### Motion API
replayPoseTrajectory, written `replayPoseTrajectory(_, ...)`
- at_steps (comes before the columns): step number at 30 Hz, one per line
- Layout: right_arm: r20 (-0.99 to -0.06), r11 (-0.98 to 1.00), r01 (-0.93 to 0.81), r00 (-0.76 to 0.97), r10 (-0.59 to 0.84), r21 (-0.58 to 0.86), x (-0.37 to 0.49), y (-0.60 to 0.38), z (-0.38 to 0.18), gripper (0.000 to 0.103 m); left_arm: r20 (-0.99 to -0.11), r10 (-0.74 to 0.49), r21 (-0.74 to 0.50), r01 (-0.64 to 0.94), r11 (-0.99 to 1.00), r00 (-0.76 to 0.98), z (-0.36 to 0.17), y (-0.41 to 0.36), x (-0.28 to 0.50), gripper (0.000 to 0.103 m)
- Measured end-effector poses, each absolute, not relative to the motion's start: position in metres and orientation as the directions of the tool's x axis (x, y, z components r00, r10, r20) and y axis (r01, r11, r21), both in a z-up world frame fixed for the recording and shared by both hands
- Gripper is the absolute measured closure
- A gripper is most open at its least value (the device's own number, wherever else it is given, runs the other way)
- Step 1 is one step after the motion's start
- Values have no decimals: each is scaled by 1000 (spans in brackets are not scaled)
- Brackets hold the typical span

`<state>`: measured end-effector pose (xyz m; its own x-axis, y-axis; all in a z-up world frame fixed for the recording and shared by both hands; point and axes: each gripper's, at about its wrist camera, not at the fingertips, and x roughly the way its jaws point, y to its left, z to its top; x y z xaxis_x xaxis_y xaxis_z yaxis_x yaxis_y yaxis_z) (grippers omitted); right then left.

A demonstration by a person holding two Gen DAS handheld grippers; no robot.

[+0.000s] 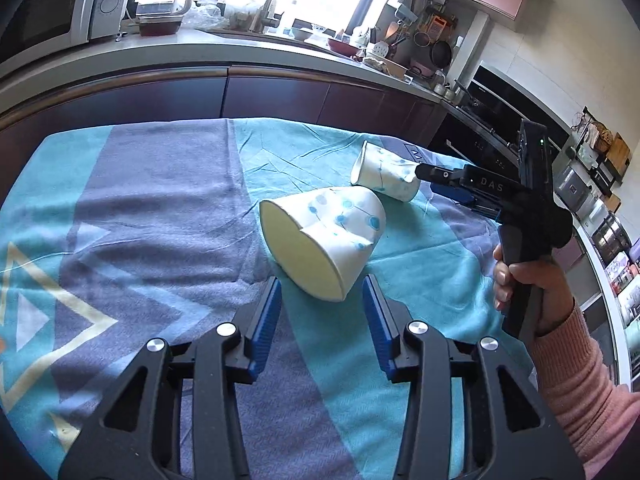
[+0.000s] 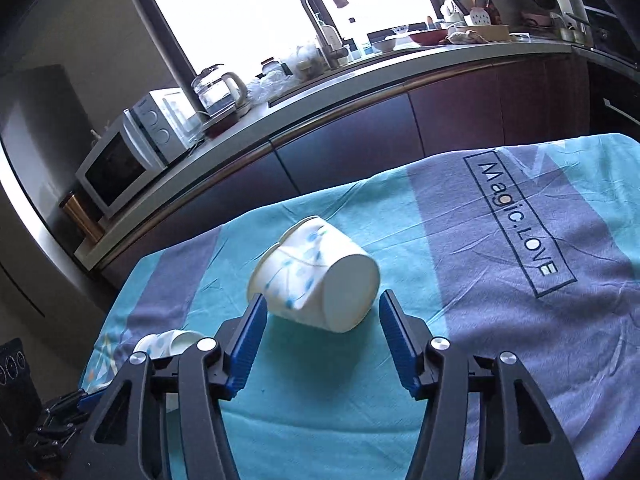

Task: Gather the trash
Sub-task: 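Move both open grippers back over the table toward the paper cups, then grasp a dotted paper cup rim with the left gripper while the right grasps the other cup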

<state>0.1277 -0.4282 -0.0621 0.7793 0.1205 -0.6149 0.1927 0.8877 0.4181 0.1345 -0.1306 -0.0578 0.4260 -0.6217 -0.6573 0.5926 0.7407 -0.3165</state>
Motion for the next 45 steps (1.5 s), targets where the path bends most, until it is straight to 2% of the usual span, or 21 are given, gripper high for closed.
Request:
replayPoseTrajectory(3,-620,880,200,774,128,431,137,-438,-66,33,-667,-620,-320,593,739,413,-62,-141,139,61)
replayPoseTrajectory(12,-632,843,172,739,232,510,162,-442,-84,31,-678,-621,-331,591,736,393,-66,-155,152,60)
replayPoseTrajectory(14,-634,839,161,731,253,520,164,-440,-87,35,-682,-620,-335,587,737,388,-68,-158,155,61)
replayPoseTrajectory(17,-625,831,145,730,277,537,164,-439,-88,45,-680,-634,-364,581,728,368,-71,-159,159,69)
replayPoseTrajectory(19,-619,827,143,734,280,543,161,-439,-87,49,-680,-639,-373,581,724,360,-72,-161,160,79)
replayPoseTrajectory(28,-594,829,115,752,288,548,147,-432,-81,55,-661,-662,-395,587,707,353,-69,-157,159,97)
replayPoseTrajectory(45,-493,800,-51,764,417,598,100,-365,-54,56,-611,-640,-333,583,741,465,-38,-87,121,99)
